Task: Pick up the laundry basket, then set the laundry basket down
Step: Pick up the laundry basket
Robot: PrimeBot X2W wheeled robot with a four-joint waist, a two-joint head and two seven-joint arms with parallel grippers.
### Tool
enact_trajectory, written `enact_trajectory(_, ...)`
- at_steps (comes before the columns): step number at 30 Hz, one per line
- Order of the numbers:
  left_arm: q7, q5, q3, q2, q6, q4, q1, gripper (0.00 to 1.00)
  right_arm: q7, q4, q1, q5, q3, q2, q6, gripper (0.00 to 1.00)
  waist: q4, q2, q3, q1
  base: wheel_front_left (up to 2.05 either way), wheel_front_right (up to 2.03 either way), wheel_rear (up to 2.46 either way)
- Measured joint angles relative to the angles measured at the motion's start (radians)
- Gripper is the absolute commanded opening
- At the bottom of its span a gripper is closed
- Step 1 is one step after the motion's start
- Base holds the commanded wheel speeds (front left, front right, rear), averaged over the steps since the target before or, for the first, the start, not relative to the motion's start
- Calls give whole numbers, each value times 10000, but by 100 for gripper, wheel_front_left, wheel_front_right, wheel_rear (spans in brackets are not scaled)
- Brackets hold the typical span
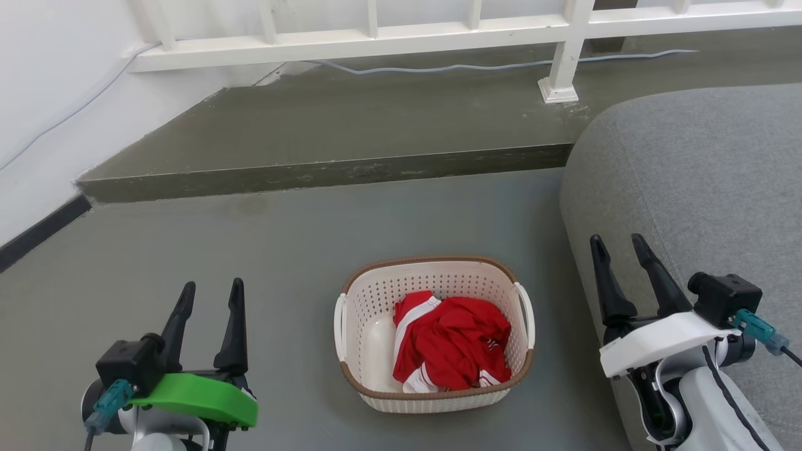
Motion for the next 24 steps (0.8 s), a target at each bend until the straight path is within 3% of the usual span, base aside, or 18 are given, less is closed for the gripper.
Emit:
enact_trajectory(11, 0, 38, 169, -21, -48, -50, -8, 100, -12, 10, -21, -146, -153, 113, 88, 100, -120, 0, 334, 0, 0, 0, 0)
enact_trajectory(24, 0, 42, 92, -31, -54, -84, -686, 100, -12, 44, -625, -261, -353, 138, 146, 100, -270, 0, 1501, 0, 0, 0, 0)
